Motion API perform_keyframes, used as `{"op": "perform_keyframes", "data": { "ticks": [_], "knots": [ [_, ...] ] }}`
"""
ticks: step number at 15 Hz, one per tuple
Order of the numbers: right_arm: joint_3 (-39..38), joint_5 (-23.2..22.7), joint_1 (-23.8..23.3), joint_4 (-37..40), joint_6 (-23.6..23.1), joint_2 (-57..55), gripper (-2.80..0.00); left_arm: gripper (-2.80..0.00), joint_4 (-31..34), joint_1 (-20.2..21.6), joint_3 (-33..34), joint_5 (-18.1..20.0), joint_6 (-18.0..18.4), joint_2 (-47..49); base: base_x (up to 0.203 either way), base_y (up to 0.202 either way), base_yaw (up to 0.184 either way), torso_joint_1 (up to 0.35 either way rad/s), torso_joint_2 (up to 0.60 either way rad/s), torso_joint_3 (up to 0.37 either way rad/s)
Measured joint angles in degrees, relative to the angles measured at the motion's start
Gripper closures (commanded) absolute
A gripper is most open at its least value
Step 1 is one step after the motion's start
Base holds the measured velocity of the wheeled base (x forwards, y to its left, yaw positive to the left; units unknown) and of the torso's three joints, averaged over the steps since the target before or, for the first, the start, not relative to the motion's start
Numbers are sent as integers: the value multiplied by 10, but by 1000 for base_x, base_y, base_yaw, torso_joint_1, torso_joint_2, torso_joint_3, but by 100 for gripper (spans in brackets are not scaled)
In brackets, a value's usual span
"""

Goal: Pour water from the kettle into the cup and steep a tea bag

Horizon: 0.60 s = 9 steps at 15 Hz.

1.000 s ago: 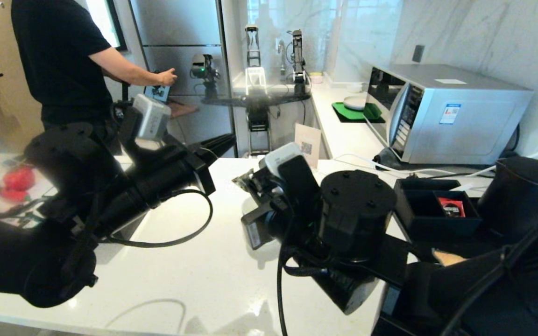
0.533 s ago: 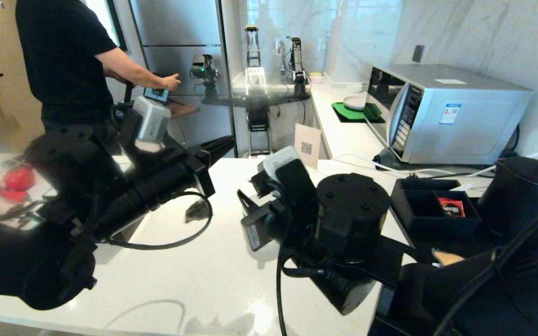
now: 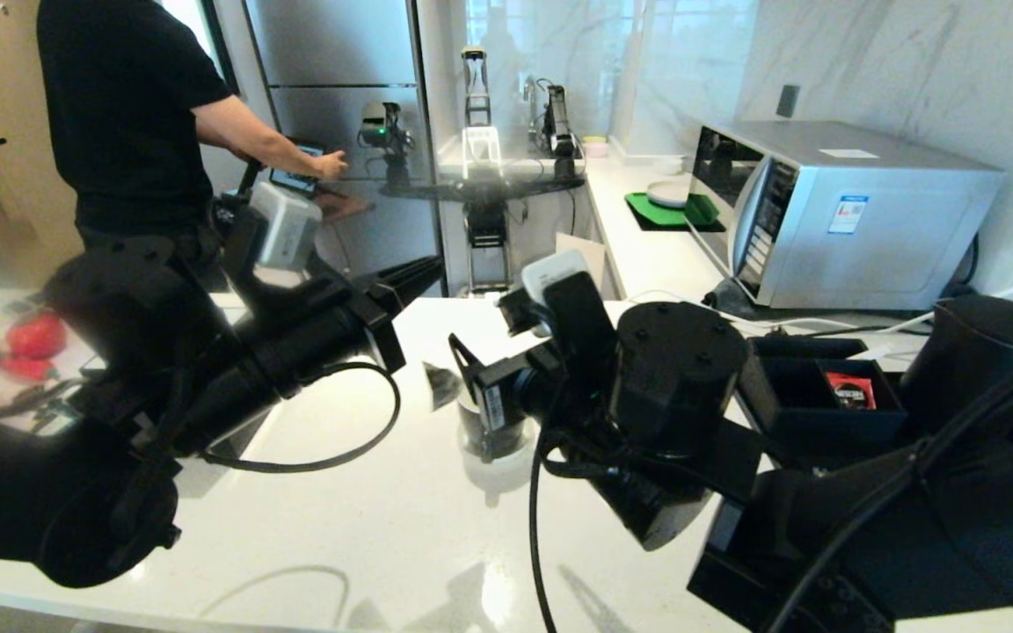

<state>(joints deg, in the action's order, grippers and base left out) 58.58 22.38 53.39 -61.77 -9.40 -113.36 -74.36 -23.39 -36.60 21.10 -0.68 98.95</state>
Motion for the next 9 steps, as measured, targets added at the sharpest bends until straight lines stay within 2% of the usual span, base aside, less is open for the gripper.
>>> {"op": "perform_keyframes", "data": {
  "ticks": [2, 5, 9],
  "knots": [
    [1, 13, -10, -2, -15, 4, -280, 0, 0, -2, 0, -19, 0, -1, 0, 0, 0, 0, 0, 0],
    [1, 23, -15, -36, -43, 7, -280, 0, 0, -4, 0, -21, -1, -3, 0, 0, 0, 0, 0, 0],
    [-3, 24, -22, -46, -56, 21, -280, 0, 1, -6, -1, -21, -1, -5, 0, 0, 0, 0, 0, 0]
  ]
}}
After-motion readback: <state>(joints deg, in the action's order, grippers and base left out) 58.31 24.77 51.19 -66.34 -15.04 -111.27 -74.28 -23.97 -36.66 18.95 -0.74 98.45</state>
